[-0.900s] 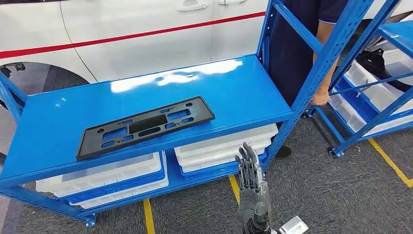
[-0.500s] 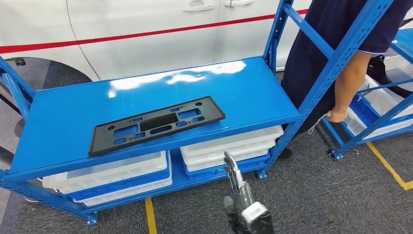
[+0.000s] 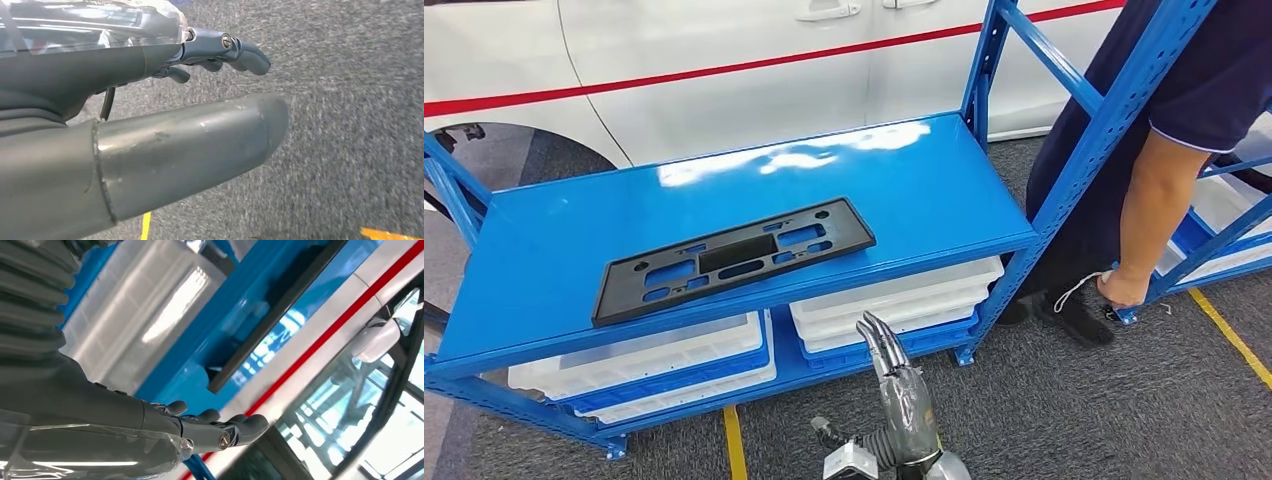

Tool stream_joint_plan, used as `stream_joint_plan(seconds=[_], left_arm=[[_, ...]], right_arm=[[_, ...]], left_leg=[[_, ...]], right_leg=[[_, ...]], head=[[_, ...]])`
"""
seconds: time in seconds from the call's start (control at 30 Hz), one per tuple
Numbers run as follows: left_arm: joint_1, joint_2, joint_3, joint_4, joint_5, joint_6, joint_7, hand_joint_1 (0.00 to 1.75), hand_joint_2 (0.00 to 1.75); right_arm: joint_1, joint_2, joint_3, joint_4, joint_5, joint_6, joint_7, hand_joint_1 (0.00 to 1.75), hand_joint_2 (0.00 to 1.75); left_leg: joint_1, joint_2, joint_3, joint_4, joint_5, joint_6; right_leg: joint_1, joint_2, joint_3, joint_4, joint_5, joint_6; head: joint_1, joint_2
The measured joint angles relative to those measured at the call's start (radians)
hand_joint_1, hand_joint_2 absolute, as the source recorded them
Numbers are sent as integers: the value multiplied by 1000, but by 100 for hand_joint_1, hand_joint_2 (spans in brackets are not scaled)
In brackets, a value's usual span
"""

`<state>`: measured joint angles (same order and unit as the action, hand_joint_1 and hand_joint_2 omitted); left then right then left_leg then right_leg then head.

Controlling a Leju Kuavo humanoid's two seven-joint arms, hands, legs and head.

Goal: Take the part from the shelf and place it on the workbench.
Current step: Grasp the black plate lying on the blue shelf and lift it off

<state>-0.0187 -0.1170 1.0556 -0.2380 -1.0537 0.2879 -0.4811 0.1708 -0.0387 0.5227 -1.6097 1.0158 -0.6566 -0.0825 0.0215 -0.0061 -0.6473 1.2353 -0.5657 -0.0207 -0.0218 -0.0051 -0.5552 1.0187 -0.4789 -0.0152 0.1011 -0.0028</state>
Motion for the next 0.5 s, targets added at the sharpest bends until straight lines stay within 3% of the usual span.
stream_joint_plan(seconds=[0.07,0.13,0.23,0.3,0.4,0.43,0.47,0.5], left_arm=[[-1,4,0,0,-4,1,0,0,0],[-3,5,1,0,-6,1,0,0,0],[-3,6,1,0,-7,1,0,0,0],[-4,6,1,0,-11,2,0,0,0],[-6,9,1,0,-28,3,-1,0,0],[-7,10,1,0,-35,2,-2,0,0],[-8,11,1,0,-41,2,-4,0,0],[-10,12,1,0,-46,0,-6,0,0]], right_arm=[[-7,17,-14,20,36,0,3,0,175],[-11,28,-23,33,43,0,4,0,175],[-14,39,-34,47,49,-1,4,0,175],[-16,46,-40,56,74,-1,-5,0,175],[-23,73,-66,83,159,-2,-72,0,175],[-25,88,-80,95,186,-2,-110,0,175],[-28,106,-98,106,210,-2,-155,0,175],[-30,126,-117,115,229,-2,-203,0,175]], left_leg=[[2,1,58,-129,62,-3],[-1,-2,89,-199,81,5],[-5,-3,89,-205,82,28],[-4,-2,89,-209,87,44],[-7,1,86,-210,88,56],[-10,1,86,-210,88,58],[-13,0,87,-210,88,59],[-17,-1,89,-210,88,59]], right_leg=[[-4,0,0,9,-7,11],[-2,1,-3,17,-11,24],[-2,3,-4,16,-10,40],[-5,3,-19,52,-38,47],[-2,4,-103,232,-129,48],[-1,4,-127,281,-142,46],[1,4,-135,296,-135,43],[3,4,-124,270,-109,36]], head=[[0,0],[0,0],[0,0],[1,0],[1,0],[1,0],[1,0],[1,0]])
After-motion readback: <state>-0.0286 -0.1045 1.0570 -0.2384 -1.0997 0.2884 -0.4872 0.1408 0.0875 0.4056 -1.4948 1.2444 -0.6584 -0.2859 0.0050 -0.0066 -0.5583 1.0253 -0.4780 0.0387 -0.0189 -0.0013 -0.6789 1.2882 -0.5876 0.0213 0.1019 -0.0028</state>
